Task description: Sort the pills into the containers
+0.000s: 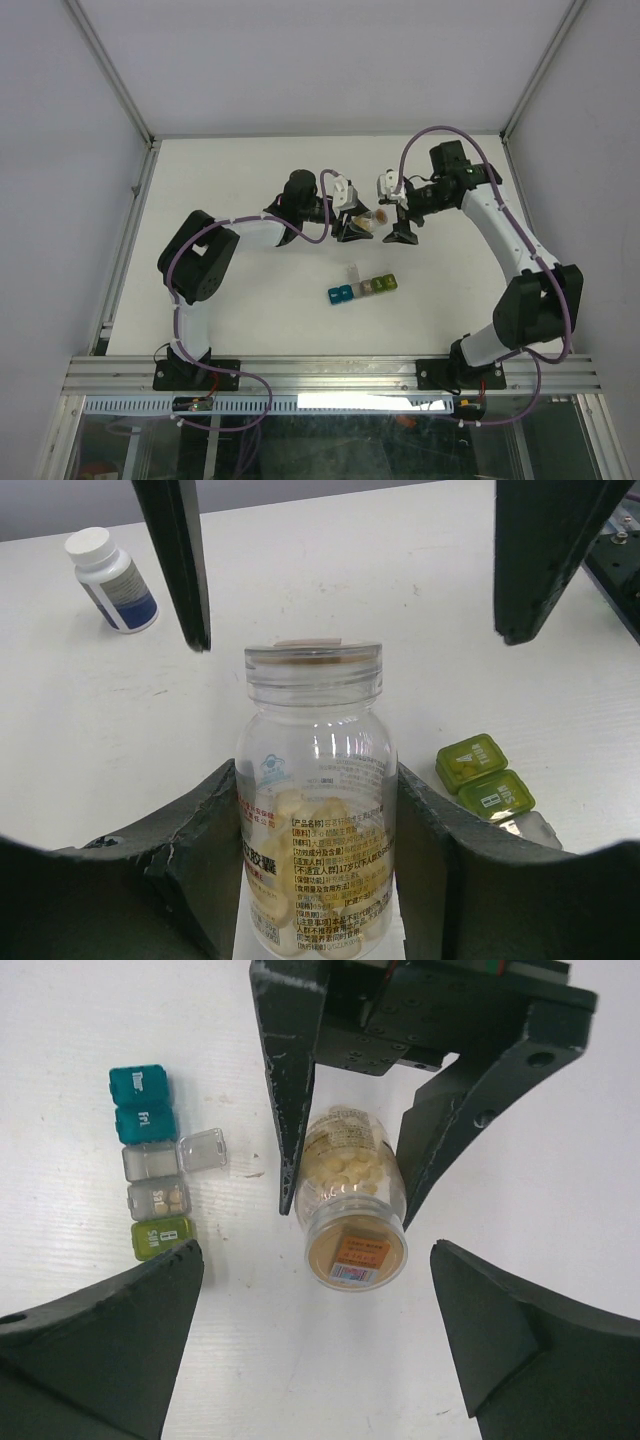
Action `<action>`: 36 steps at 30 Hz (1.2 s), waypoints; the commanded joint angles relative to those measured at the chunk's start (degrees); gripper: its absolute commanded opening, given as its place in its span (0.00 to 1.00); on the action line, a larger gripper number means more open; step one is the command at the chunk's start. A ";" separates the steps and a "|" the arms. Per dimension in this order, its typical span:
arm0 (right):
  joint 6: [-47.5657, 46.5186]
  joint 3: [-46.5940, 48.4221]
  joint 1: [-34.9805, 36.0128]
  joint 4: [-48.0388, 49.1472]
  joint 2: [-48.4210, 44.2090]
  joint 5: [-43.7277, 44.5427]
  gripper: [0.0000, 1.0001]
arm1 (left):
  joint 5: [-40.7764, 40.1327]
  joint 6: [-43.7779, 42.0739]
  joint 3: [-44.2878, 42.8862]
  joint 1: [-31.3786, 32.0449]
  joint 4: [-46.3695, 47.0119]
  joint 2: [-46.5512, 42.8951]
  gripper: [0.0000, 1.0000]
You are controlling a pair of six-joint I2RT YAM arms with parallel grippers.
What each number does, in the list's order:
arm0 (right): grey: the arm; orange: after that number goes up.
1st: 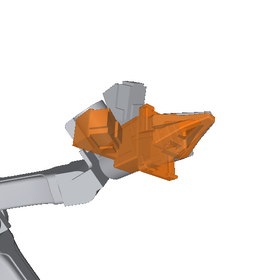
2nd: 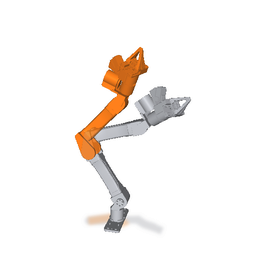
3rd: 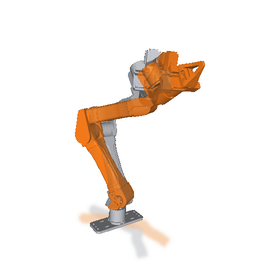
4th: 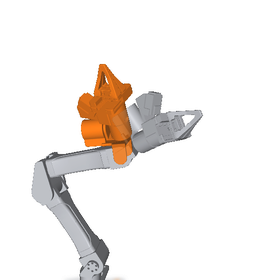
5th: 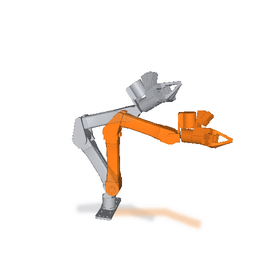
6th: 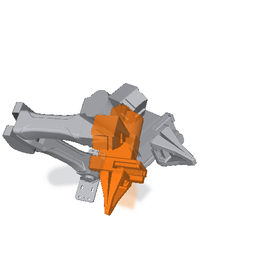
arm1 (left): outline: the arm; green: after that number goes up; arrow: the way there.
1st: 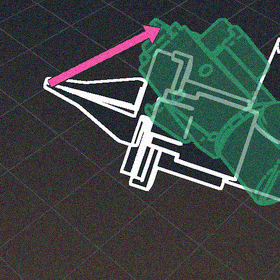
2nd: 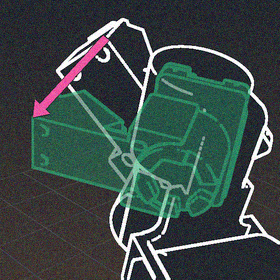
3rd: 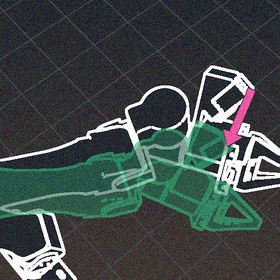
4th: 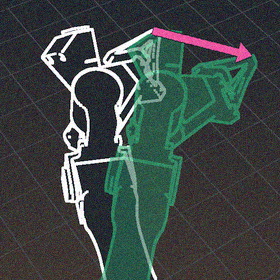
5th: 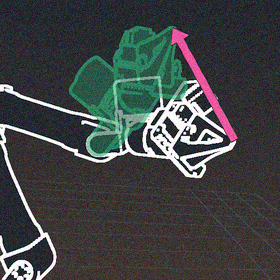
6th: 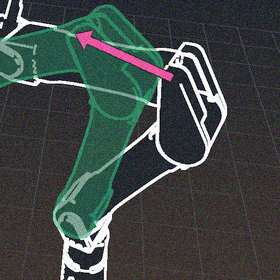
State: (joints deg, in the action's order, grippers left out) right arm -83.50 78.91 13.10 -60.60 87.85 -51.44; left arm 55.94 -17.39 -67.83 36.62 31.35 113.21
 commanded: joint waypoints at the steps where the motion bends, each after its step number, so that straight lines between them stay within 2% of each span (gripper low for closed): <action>1: 17.84 -1.84 -0.25 6.80 -6.49 -1.50 0.99 | 0.82 -0.87 -0.20 -0.60 2.31 -2.47 0.00; 3: 28.81 -3.23 -0.41 11.62 -8.26 0.30 0.99 | 0.81 -0.88 -0.19 -0.65 2.38 -2.46 0.00; 5: 47.03 -5.46 -2.09 20.20 -9.58 2.03 0.99 | 0.81 -0.79 -0.19 -0.59 2.46 -2.47 0.00; 6: 55.59 -6.76 -3.57 23.62 -9.88 -0.33 0.99 | 0.82 -0.78 -0.19 -0.59 2.48 -2.49 0.00; 7: 58.06 -7.46 -5.30 24.04 -9.73 -5.37 0.99 | 0.79 -0.80 -0.13 -0.59 2.48 -2.51 0.00; 9: 59.31 -7.64 -7.97 23.30 -9.17 -12.96 0.99 | 0.47 -0.85 -0.06 -0.59 2.57 -2.55 0.00; 10: 61.17 -8.34 -8.91 24.73 -9.55 -13.60 0.99 | 0.26 -0.88 -0.02 -0.61 2.60 -2.55 0.00; 13: 65.47 -11.52 -9.44 31.18 -12.16 -8.83 0.99 | -0.09 -0.89 -0.10 -0.59 2.74 -2.43 0.00; 19: 69.97 -14.40 -10.36 35.71 -12.58 -8.45 0.99 | -0.18 -0.55 -0.52 -0.59 2.75 -1.86 0.00; 32: 71.74 -15.32 -10.19 36.71 -10.51 -8.55 0.99 | -0.26 -0.45 -0.44 -0.59 2.83 -1.77 0.00; 36: 65.98 -16.01 -9.29 35.81 -11.53 -9.02 0.99 | -0.17 -0.29 -0.59 -0.59 2.90 -1.61 0.00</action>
State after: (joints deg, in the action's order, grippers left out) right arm -13.50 63.61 3.11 -26.26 77.47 -58.98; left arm 55.46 -17.37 -67.70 36.62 31.38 113.21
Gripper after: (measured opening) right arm 0.991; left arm 0.513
